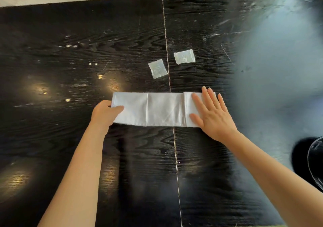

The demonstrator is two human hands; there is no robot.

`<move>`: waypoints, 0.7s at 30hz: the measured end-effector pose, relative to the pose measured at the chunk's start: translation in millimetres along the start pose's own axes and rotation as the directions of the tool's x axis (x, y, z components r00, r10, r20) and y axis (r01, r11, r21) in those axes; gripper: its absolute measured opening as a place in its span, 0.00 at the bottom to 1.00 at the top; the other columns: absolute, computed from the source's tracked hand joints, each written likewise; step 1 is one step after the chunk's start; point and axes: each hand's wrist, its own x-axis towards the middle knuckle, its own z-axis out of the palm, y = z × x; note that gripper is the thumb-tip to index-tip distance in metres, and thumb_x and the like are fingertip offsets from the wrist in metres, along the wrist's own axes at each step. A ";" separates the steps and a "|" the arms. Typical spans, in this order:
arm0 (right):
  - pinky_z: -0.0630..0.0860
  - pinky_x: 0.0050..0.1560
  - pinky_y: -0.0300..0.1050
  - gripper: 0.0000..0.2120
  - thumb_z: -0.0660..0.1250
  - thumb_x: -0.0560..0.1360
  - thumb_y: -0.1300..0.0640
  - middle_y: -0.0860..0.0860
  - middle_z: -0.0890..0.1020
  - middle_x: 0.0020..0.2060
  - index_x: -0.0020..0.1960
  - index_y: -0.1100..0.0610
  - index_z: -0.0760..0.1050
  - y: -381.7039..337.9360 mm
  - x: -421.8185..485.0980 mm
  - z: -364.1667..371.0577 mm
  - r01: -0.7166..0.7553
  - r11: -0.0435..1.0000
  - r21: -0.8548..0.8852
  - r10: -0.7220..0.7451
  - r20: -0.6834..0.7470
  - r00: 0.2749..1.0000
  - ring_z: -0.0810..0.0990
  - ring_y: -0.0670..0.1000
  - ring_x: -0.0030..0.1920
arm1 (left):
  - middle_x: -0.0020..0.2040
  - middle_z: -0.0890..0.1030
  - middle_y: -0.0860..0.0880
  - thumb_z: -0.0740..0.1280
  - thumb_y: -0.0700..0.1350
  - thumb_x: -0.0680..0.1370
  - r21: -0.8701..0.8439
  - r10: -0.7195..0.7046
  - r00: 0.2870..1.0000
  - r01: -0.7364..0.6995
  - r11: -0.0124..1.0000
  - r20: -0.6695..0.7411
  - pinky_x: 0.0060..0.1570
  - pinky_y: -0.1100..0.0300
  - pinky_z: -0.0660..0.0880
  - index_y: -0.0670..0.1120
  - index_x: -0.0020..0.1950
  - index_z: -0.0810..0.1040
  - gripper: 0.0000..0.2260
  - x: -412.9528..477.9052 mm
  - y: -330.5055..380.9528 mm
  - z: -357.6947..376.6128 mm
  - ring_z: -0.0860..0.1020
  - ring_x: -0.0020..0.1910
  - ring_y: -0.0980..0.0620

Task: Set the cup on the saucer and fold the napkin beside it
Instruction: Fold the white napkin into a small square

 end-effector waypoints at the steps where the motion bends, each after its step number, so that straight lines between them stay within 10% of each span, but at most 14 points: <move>1: 0.33 0.74 0.50 0.33 0.35 0.75 0.35 0.53 0.39 0.76 0.76 0.47 0.38 -0.2 0.0 -0.5 0.001 1.000 0.001 -0.001 0.003 1.000 0.34 0.51 0.75 | 0.44 0.75 0.47 0.64 0.44 0.77 -0.009 0.031 1.000 -0.031 0.999 -0.005 0.49 0.50 0.72 0.43 0.51 0.76 0.06 -3.3 4.2 -1.1 0.73 0.48 0.46; 11: 0.34 0.74 0.48 0.33 0.35 0.74 0.35 0.51 0.36 0.74 0.76 0.48 0.38 0.9 1.0 2.0 0.003 1.000 0.026 -0.003 -0.006 1.000 0.34 0.51 0.75 | 0.46 0.74 0.48 0.58 0.41 0.79 -0.009 0.460 0.852 -0.477 0.879 -0.251 0.41 0.56 0.67 0.47 0.49 0.65 0.03 -91.8 40.8 74.8 0.72 0.44 0.49; 14: 0.35 0.75 0.49 0.33 0.36 0.74 0.35 0.54 0.38 0.76 0.76 0.48 0.38 1.2 1.6 3.0 -0.001 1.000 0.031 0.001 0.000 1.000 0.34 0.51 0.75 | 0.56 0.74 0.45 0.58 0.38 0.78 0.064 0.513 0.831 -0.512 0.856 -0.214 0.57 0.51 0.73 0.45 0.51 0.67 0.04 -89.6 36.8 121.8 0.73 0.57 0.46; 16: 0.35 0.75 0.49 0.33 0.36 0.74 0.35 0.55 0.38 0.76 0.75 0.48 0.37 1.4 1.4 2.7 -0.003 0.999 0.041 0.003 -0.004 1.000 0.34 0.51 0.75 | 0.70 0.66 0.40 0.58 0.38 0.79 0.204 0.514 0.845 -0.483 0.851 -0.144 0.74 0.47 0.56 0.43 0.61 0.67 0.11 -84.7 30.4 148.8 0.60 0.73 0.42; 21: 0.36 0.75 0.49 0.34 0.38 0.75 0.36 0.56 0.40 0.76 0.76 0.50 0.39 1.1 1.1 3.6 0.008 0.997 0.073 -0.007 -0.023 1.000 0.35 0.51 0.75 | 0.78 0.44 0.40 0.39 0.55 0.79 0.548 0.574 0.819 -0.478 0.686 -0.004 0.74 0.45 0.37 0.45 0.77 0.45 0.28 -79.4 6.7 169.1 0.40 0.77 0.44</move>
